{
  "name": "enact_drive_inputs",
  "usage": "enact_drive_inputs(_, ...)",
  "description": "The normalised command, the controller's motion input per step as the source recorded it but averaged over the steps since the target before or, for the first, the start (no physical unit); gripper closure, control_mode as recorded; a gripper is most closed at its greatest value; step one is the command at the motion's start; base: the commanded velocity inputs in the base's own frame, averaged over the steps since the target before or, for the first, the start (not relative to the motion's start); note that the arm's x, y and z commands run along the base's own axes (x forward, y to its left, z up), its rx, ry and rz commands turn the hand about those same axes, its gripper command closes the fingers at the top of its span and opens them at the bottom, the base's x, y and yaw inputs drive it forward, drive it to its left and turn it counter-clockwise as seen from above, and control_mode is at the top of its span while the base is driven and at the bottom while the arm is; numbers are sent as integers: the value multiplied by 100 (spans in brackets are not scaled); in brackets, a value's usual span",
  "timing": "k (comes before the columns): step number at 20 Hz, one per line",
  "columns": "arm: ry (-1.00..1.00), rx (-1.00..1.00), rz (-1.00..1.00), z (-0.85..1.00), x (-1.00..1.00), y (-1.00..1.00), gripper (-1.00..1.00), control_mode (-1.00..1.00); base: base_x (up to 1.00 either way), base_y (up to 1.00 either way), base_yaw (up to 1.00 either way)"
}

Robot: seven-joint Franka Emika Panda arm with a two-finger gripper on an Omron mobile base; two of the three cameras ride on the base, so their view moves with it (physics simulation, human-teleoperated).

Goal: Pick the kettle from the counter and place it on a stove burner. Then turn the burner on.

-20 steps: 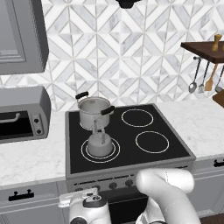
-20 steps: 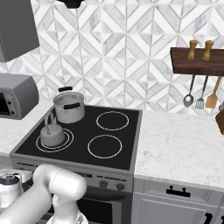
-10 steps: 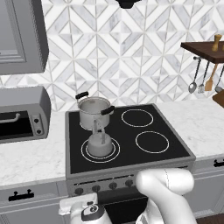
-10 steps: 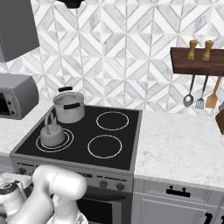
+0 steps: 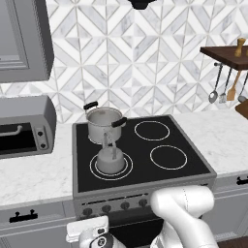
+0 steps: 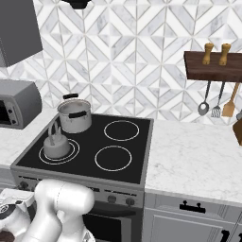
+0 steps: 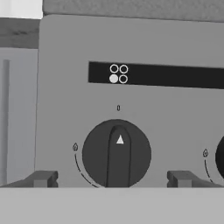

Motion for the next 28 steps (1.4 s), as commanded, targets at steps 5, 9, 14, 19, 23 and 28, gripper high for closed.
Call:
enact_drive_inputs(5, -1, -1, 0, 19, 0, 0, -100, -100, 0, 0, 0)
enact_drive_inputs(9, -2, 0, 0, 35, 0, 1, -100, -100, 0, 0, 0)
enact_drive_inputs(14, 0, 0, 0, 20, 0, 0, -100, -100, 0, 0, 0)
enact_drive_inputs(19, 0, 0, 0, -3, 0, 0, -100, -100, 0, 0, 0)
enact_drive_inputs(23, 0, 0, 0, -10, 0, 0, -100, -100, 0, 0, 0)
enact_drive_inputs(28, 0, 0, 0, -19, 0, 0, -100, -100, 0, 0, 0)
